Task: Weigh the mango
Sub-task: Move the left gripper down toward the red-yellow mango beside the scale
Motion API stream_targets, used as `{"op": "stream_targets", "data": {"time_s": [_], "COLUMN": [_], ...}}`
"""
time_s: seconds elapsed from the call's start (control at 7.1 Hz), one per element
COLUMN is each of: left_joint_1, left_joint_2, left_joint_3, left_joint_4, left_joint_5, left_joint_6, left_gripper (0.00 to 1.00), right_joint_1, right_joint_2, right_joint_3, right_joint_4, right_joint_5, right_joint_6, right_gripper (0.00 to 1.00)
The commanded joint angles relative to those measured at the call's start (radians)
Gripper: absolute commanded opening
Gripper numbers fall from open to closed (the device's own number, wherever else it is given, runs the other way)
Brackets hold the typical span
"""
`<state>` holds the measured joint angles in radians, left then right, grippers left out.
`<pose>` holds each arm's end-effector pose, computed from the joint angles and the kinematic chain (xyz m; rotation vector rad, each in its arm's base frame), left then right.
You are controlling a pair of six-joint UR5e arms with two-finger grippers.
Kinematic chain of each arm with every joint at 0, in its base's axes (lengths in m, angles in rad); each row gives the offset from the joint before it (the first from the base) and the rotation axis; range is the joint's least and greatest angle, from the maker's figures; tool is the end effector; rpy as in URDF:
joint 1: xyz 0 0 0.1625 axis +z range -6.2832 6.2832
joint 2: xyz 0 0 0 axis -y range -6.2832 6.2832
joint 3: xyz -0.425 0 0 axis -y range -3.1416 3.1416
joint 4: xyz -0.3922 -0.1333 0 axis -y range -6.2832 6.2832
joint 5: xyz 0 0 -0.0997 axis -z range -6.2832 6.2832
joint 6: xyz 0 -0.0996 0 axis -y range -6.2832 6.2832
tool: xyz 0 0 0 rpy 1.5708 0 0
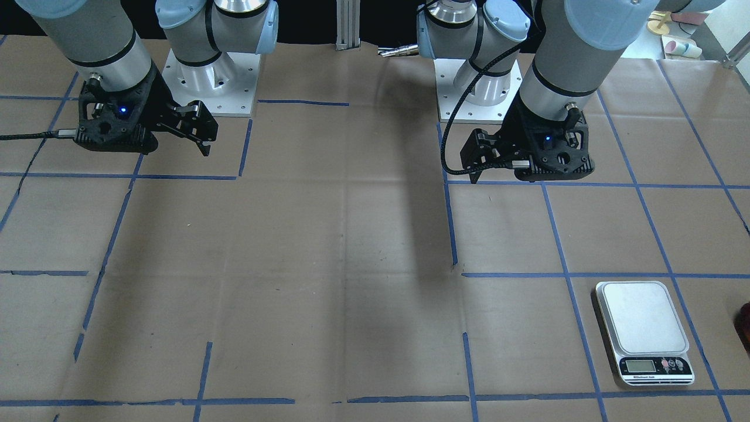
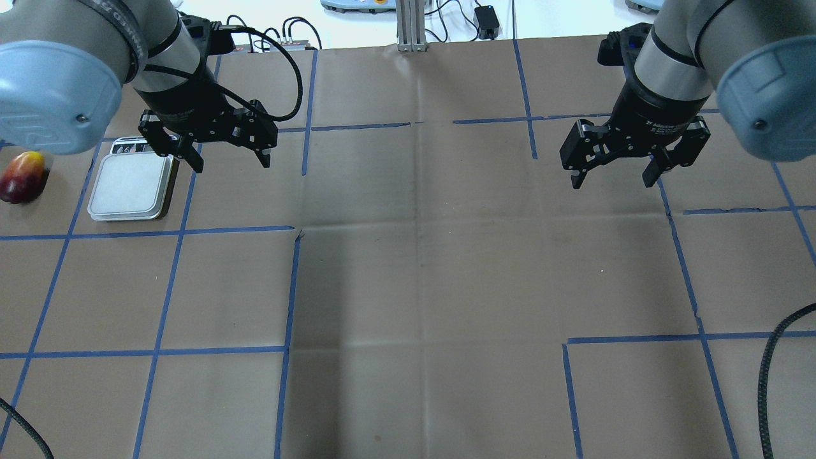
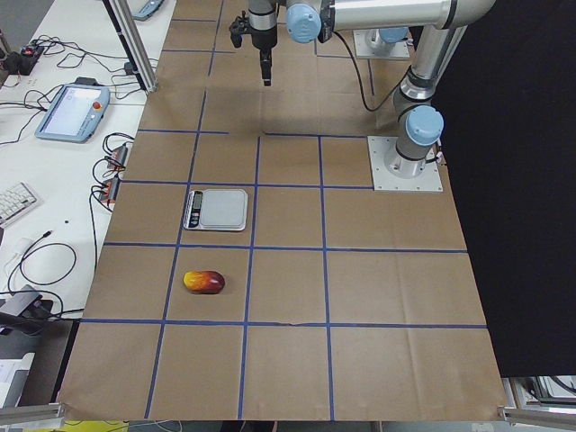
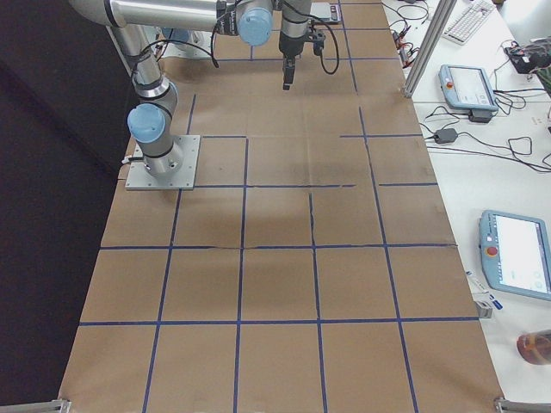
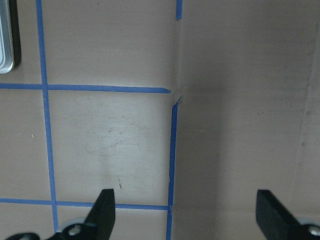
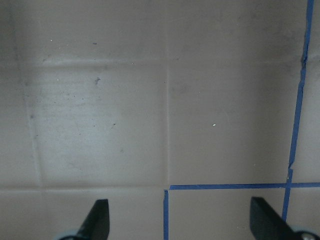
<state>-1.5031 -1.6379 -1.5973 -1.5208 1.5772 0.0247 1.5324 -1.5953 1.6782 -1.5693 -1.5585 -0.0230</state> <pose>-0.0976 -0.5220 0.4460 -0.0672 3.1357 0.0688 0.1163 -0.4762 0.4473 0.0249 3.1239 0.1312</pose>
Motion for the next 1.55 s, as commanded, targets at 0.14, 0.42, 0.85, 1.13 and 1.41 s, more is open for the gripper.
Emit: {"op": "stream_targets", "data": {"time_s": [0.14, 0.42, 0.85, 1.13, 1.41], "left_joint_1": [0.240, 0.384, 0.568, 0.662, 0.684], "left_joint_2": [-0.031, -0.112, -0.277, -0.461, -0.651], "left_joint_3": [-0.006, 0.008, 0.078, 0.281, 0.499], "left_joint_4": [0.023, 0.124, 0.303, 0.314, 0.309], "left_joint_5": [0.001, 0.004, 0.004, -0.005, -0.003], "left_joint_6": [0.266, 0.465, 0.677, 0.735, 0.722], "left_gripper": [1.00, 1.00, 1.00, 1.00, 1.00], "right_joint_1": [0.000, 0.000, 0.000, 0.000, 0.000], "right_joint_2": [0.000, 0.000, 0.000, 0.000, 0.000], "right_joint_3": [0.000, 0.000, 0.000, 0.000, 0.000], "right_joint_4": [0.000, 0.000, 0.000, 0.000, 0.000], "right_joint_5": [0.000, 0.000, 0.000, 0.000, 0.000], "right_joint_6": [0.000, 0.000, 0.000, 0.000, 0.000], "right_gripper": [1.00, 1.00, 1.00, 1.00, 1.00]}}
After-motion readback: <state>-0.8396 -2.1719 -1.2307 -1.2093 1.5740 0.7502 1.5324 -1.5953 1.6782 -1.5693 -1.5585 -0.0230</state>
